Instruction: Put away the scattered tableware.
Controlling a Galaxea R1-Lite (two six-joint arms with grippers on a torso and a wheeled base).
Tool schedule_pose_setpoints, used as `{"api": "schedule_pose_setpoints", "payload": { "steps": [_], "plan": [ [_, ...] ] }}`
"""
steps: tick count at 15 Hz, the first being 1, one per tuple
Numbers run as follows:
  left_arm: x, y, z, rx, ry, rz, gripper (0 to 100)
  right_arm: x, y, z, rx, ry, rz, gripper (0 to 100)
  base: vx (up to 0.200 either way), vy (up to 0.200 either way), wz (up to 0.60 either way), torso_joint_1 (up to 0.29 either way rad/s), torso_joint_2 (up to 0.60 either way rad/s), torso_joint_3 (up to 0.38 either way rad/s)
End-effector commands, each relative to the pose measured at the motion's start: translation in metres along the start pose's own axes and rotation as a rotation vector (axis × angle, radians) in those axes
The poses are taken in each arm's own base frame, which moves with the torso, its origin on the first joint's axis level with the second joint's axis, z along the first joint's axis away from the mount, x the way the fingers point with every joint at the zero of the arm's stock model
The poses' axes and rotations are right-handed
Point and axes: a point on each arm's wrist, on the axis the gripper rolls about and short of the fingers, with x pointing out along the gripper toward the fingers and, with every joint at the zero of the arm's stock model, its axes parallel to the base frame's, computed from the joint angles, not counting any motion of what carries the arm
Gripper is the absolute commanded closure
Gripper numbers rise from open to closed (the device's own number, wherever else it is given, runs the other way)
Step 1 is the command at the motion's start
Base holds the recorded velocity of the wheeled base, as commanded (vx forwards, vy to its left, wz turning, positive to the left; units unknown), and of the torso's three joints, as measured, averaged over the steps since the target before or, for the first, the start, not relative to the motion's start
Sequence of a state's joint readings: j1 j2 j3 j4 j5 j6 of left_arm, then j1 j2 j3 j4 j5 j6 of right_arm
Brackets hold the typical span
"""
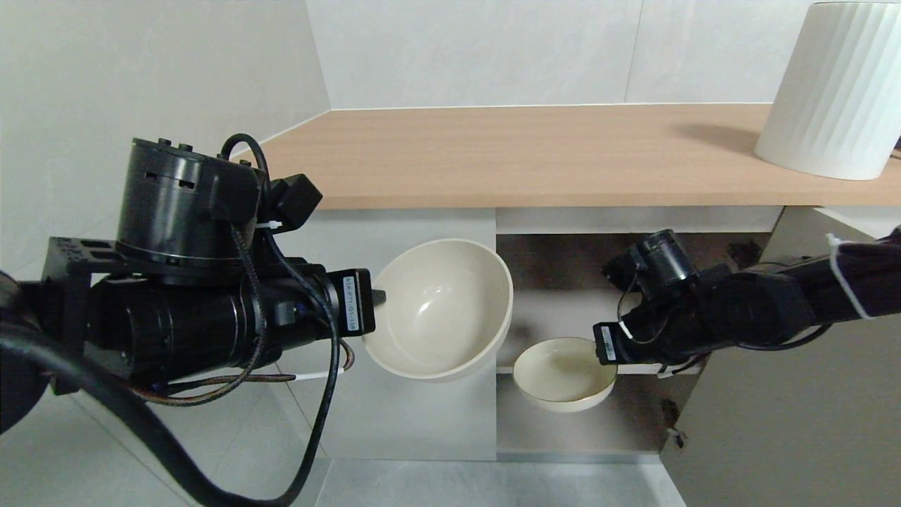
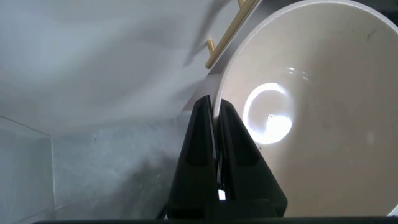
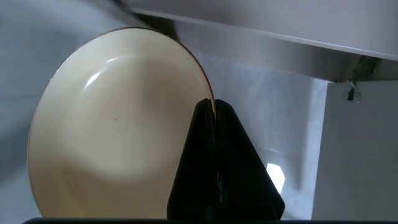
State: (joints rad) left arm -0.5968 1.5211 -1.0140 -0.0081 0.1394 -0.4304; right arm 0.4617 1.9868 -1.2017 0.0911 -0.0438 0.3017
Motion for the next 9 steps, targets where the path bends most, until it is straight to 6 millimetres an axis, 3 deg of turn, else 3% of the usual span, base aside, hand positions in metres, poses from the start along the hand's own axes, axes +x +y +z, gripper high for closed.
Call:
{"api": "schedule_pose_setpoints", "payload": {
  "steps": [1, 4, 9],
  "plan": [
    [0.001, 0.000, 0.000, -0.001, 0.001, 0.001, 100, 0.043, -0.002, -0.011, 0.034, 0.050, -0.048, 100, 0.000, 0.000, 0.00, 0.000, 0.00, 0.000],
    [0.001, 0.000, -0.001, 0.000, 0.004, 0.002, 100, 0.065, -0.005, -0.009, 0.076, 0.032, -0.080, 100, 0.000, 0.000, 0.00, 0.000, 0.00, 0.000],
    [0.001, -0.002, -0.001, 0.004, 0.006, -0.004, 100, 0.105, -0.027, 0.003, 0.208, -0.039, -0.198, 100, 0.000, 0.000, 0.00, 0.000, 0.00, 0.000]
  ]
}}
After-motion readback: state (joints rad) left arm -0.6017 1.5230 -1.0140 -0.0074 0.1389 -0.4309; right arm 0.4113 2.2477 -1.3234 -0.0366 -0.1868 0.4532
